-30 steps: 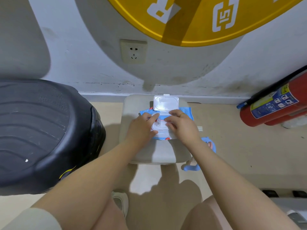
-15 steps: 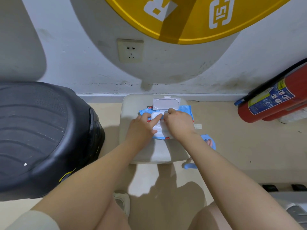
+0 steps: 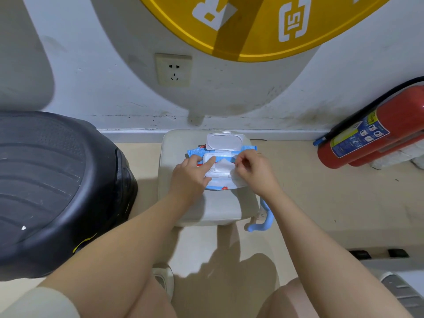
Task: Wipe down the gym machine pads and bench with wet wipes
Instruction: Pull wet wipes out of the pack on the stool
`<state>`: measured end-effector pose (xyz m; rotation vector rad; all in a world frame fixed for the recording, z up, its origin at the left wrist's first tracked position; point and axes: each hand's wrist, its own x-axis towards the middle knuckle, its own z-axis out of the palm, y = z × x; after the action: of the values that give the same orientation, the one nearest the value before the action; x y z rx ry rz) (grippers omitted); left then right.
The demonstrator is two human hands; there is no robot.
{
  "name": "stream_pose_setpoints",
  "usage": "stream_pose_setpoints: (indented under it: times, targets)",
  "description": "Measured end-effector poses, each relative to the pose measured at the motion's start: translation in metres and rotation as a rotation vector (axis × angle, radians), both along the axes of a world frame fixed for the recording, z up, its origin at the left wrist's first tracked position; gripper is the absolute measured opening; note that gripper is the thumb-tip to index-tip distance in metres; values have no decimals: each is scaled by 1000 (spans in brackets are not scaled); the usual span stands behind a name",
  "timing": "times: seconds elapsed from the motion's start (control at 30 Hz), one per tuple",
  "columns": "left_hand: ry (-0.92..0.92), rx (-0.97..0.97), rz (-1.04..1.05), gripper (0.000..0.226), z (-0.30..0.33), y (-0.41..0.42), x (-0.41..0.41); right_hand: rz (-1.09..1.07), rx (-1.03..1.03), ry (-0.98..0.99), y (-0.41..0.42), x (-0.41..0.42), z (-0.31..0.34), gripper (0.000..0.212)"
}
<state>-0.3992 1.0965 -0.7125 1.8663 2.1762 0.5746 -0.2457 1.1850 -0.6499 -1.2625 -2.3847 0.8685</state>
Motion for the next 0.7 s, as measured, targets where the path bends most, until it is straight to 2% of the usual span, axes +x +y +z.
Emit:
stream_pose_setpoints:
  times: [0.1, 0.17, 0.23, 0.33, 0.43, 0.5, 0.57, 0.67, 0.7]
  targets:
    - [35, 7, 8, 49, 1, 1, 2, 63, 1, -189, -1, -13, -2, 30]
    - [48, 32, 19, 49, 0, 2, 2, 24, 67, -295, 0, -21, -3, 20]
    - [49, 30, 26, 49, 1, 1, 2, -23, 99, -276, -1, -26, -3, 13]
    - [63, 48, 13, 49, 4, 2, 2, -139, -117, 9, -3, -20, -4, 8]
    - [129, 52, 32, 48, 8, 4, 5, -344, -467, 438, 1, -2, 4, 23]
    - [106, -22, 45, 49, 14, 6, 7, -381, -649, 671, 3, 7, 8, 25]
    - [74, -141, 68, 54, 23, 9, 11, -397, -756, 781, 2, 9, 11, 24]
    - [242, -232, 65, 56, 17, 12, 16, -491, -868, 859, 0, 13, 8, 28]
    - [258, -217, 72, 56, 18, 11, 17, -522, -857, 814, 0, 13, 7, 28]
